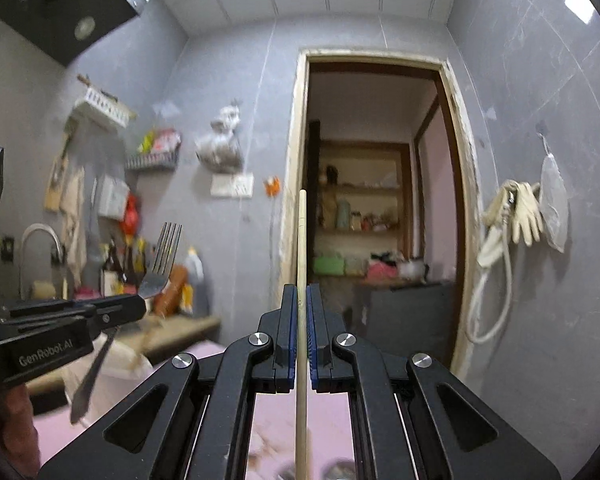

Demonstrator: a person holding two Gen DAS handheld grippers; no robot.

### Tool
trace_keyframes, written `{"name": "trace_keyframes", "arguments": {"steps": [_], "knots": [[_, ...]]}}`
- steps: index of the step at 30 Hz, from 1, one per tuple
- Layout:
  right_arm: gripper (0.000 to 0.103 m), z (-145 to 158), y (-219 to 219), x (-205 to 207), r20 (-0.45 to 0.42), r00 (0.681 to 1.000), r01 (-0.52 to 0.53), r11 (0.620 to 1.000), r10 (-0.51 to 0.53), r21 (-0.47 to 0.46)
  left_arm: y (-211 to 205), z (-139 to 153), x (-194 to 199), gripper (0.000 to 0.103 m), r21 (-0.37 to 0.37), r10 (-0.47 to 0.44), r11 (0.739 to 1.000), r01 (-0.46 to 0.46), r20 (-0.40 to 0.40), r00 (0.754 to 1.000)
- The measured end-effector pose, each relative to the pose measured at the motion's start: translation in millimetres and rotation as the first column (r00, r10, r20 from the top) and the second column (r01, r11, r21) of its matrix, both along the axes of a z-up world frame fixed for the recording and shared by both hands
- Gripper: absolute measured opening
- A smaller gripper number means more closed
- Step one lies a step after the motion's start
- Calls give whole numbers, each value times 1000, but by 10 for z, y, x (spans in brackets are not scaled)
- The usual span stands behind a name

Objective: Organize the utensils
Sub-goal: 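Lift the fork and chopstick with both tools toward the white holder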

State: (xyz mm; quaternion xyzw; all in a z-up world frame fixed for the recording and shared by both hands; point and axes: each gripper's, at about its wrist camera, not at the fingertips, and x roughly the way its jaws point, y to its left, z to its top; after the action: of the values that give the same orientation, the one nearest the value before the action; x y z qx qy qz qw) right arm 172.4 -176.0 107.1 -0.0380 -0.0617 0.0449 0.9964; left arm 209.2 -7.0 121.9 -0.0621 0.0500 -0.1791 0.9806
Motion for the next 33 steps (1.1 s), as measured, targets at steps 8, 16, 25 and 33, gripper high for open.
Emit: {"name": "trace_keyframes", "arguments": {"steps": [8, 16, 25, 33], "knots": [[3, 160, 521, 159, 126, 990, -76, 995, 68, 57, 641, 219, -30, 3, -77, 147, 987, -139, 106, 983], [3, 146, 898, 467, 151, 978, -166, 978, 146, 128, 1432, 125, 333, 3, -191, 165, 971, -145, 95, 982], [3, 61, 909, 876, 89, 953, -302, 914, 288, 271, 1777, -94, 585, 3, -269, 200, 945, -185, 27, 980], [3, -100, 1018, 1006, 51, 951, -305, 909, 304, 284, 1687, -172, 707, 3, -275, 255, 931, -241, 17, 967]]}}
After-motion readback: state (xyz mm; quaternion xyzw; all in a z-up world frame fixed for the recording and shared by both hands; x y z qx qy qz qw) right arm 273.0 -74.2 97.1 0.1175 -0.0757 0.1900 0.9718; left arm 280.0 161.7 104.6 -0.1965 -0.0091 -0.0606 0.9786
